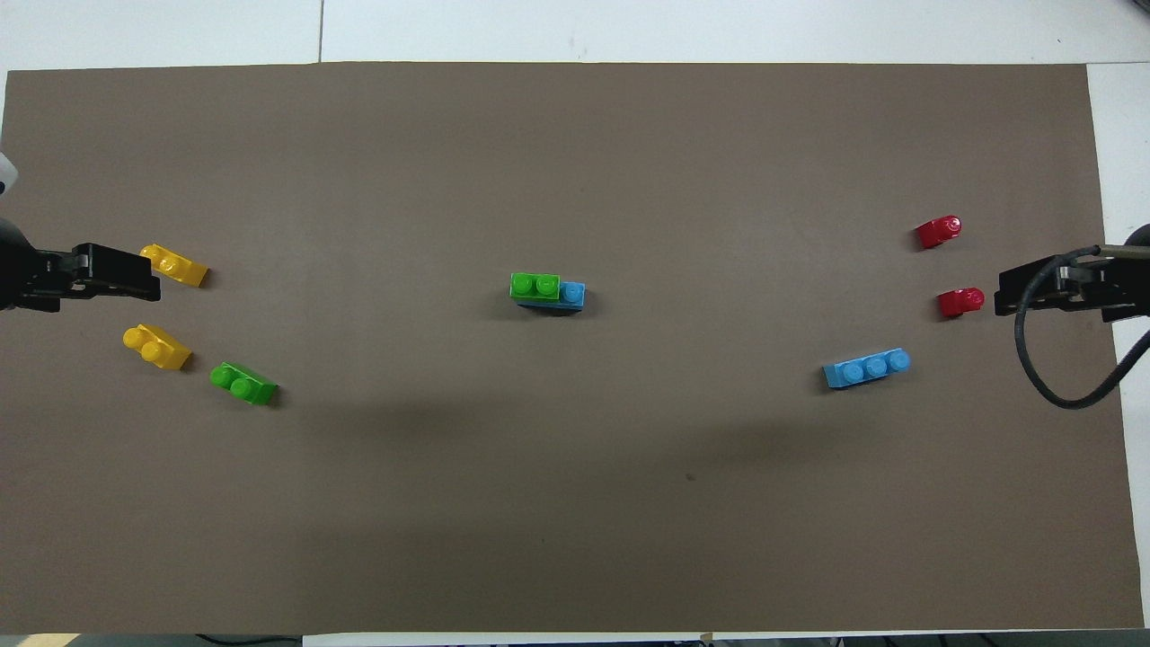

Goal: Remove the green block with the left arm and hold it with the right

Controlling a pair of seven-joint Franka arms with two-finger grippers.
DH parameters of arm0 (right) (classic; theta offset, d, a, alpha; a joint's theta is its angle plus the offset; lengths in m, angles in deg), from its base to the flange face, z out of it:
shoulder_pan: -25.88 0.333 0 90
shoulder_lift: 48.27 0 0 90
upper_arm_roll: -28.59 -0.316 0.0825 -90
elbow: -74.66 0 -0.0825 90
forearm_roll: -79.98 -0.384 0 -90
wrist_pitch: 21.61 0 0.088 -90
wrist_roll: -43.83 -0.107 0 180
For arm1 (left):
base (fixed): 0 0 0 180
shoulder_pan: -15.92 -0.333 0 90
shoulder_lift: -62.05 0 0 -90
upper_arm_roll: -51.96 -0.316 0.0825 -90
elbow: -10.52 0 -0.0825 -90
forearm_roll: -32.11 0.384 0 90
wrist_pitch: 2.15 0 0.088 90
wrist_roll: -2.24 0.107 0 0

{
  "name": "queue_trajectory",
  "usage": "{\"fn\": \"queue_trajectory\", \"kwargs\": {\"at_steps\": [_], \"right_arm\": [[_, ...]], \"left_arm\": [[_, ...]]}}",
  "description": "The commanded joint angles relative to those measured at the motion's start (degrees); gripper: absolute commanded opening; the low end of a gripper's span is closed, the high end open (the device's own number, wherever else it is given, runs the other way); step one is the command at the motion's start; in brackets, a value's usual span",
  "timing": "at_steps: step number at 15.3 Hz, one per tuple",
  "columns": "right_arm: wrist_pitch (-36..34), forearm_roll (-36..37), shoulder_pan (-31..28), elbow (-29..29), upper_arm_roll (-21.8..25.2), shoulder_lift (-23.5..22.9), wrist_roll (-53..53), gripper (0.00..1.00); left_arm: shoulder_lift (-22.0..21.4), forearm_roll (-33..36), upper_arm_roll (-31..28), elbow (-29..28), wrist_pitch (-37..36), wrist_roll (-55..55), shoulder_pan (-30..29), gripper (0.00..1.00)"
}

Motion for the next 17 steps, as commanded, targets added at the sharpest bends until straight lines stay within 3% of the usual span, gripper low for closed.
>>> {"fn": "queue_trajectory", "kwargs": {"at_steps": [1, 9, 17], "right_arm": [[-0.3, 0.0, -0.4, -0.7, -0.3, 0.5, -0.4, 1.00], [3.2, -1.1, -1.5, -0.4, -0.1, 0.2, 1.5, 1.00], [3.2, -3.7, -0.7, -0.8, -0.3, -0.7, -25.4, 0.99]], "left_arm": [[-0.8, -0.3, 0.3, -0.4, -0.8, -0.3, -0.4, 1.00], [-0.8, -0.3, 0.3, -0.4, -0.8, -0.3, -0.5, 1.00], [-0.8, -0.3, 0.2, -0.4, -0.8, -0.3, -0.6, 1.00]]}}
